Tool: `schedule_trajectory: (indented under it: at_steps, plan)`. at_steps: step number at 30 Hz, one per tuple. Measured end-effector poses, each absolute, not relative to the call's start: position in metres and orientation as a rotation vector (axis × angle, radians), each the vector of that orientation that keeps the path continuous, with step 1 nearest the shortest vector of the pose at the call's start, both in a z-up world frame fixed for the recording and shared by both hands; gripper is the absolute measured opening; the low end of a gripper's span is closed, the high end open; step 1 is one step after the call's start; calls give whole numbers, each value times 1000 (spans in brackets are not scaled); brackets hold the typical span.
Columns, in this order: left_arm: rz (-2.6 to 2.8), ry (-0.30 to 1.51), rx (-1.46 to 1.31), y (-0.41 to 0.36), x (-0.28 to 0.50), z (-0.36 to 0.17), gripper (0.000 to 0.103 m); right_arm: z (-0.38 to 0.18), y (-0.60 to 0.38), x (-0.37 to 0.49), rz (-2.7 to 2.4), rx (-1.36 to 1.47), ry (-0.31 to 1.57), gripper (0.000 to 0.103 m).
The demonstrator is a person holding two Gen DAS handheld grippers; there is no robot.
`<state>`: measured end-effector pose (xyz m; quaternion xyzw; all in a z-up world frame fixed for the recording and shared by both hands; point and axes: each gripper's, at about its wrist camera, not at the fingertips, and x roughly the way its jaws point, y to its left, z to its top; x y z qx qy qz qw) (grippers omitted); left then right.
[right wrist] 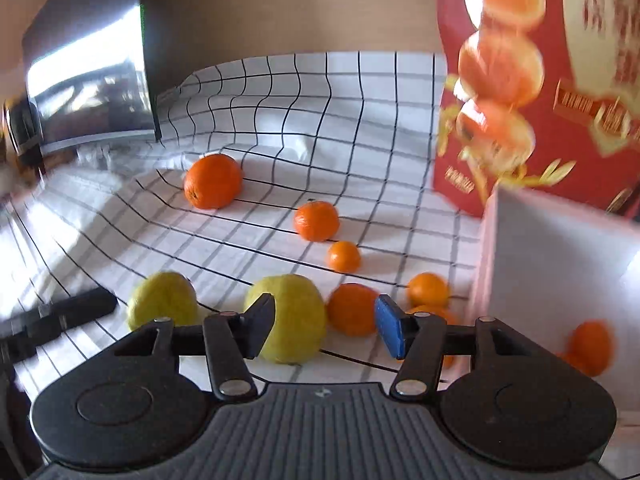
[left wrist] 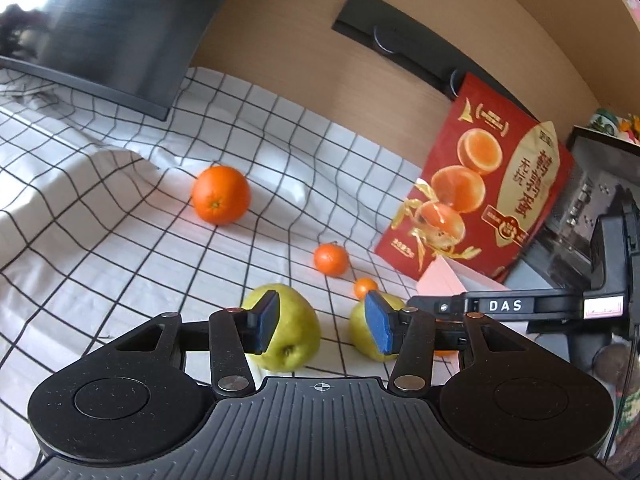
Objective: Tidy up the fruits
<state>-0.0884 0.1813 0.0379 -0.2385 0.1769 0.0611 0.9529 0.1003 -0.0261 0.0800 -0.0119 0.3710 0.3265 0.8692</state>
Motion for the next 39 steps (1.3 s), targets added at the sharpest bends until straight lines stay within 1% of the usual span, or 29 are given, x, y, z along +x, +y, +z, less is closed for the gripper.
schedule_trajectory:
  at_steps: [3,5,6,7,9,11,19,23,24,26,27,33,38,39]
  plan:
    - [223,306,-512,189,-96,38,52,74,-19,96,705,3,761,58]
    - [287,273,-537,199,-103,37,52,76,-10,80,736,-15,706,65]
    - [309,263,-550,205,-107,36,52,79,-5,70,761,-31,673,74]
    - [335,256,-562,210,-111,34,52,81,1,60,786,-48,639,79]
    - [378,240,-576,218,-120,31,52,83,15,41,821,-90,591,80]
    - [402,229,-582,225,-127,28,52,80,34,29,847,-135,582,80]
    - [450,190,-606,246,-142,29,52,50,94,25,857,-214,668,80]
    - [441,208,-608,245,-139,26,52,37,114,22,838,-284,675,81]
    - [436,211,-608,245,-139,26,52,34,117,23,830,-293,680,80]
    - [430,216,-612,244,-138,25,52,32,115,25,825,-276,691,71]
    - [428,216,-613,242,-138,26,52,33,113,26,811,-275,692,58]
    - [337,246,-556,220,-125,36,52,48,69,22,844,-240,732,57]
    - [177,335,-477,184,-96,41,52,64,-20,5,850,-163,699,55]
    - [149,345,-465,176,-90,42,52,65,-40,3,823,-151,686,52]
